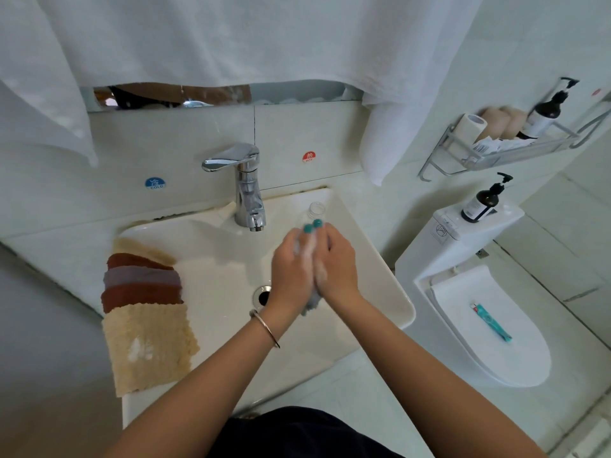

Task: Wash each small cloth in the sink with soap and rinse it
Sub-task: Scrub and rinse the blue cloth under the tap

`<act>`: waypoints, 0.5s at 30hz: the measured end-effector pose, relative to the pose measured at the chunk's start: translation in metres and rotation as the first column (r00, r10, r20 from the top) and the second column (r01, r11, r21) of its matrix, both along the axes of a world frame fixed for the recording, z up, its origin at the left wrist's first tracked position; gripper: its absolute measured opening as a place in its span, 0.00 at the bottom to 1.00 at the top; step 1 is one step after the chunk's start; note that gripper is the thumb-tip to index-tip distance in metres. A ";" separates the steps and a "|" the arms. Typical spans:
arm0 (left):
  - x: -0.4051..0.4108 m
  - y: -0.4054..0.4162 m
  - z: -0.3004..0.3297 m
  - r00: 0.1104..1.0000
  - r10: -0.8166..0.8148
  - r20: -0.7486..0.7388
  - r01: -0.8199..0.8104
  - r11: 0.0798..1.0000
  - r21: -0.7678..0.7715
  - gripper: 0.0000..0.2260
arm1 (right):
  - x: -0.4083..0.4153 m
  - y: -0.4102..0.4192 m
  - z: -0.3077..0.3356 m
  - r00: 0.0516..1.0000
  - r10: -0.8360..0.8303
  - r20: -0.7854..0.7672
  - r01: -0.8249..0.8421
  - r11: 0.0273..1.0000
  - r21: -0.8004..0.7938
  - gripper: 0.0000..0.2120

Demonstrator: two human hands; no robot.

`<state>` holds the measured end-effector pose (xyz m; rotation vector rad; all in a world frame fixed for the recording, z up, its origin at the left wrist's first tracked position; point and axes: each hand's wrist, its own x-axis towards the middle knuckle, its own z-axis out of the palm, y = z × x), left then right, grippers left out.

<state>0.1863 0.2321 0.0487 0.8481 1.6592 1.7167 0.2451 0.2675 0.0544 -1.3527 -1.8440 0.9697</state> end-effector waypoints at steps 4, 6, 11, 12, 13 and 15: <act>-0.011 0.010 -0.006 0.994 0.068 0.080 -0.060 0.993 -0.101 0.18 | -0.003 -0.013 -0.001 0.998 0.015 0.059 -0.013 0.999 -0.035 0.17; -0.016 0.012 -0.005 0.979 0.112 0.172 -0.101 0.992 -0.071 0.19 | -0.003 -0.020 0.002 0.987 0.104 0.124 -0.110 0.993 0.046 0.17; -0.001 0.000 0.003 0.997 0.054 0.047 -0.053 0.998 -0.020 0.16 | -0.004 -0.001 -0.004 1.000 0.020 0.005 -0.020 0.996 0.086 0.17; -0.008 0.002 0.005 0.991 0.087 0.102 -0.086 0.996 -0.012 0.17 | -0.004 -0.009 -0.003 0.994 0.096 0.055 -0.104 0.981 0.163 0.16; -0.013 0.005 0.006 0.982 0.100 0.161 -0.100 0.995 -0.009 0.17 | -0.002 -0.013 -0.004 0.978 0.172 0.114 -0.193 0.958 0.212 0.17; -0.012 0.002 0.010 0.988 0.027 0.149 -0.027 1.000 -0.001 0.17 | 0.001 -0.001 -0.006 0.971 0.156 0.182 -0.191 0.962 0.193 0.18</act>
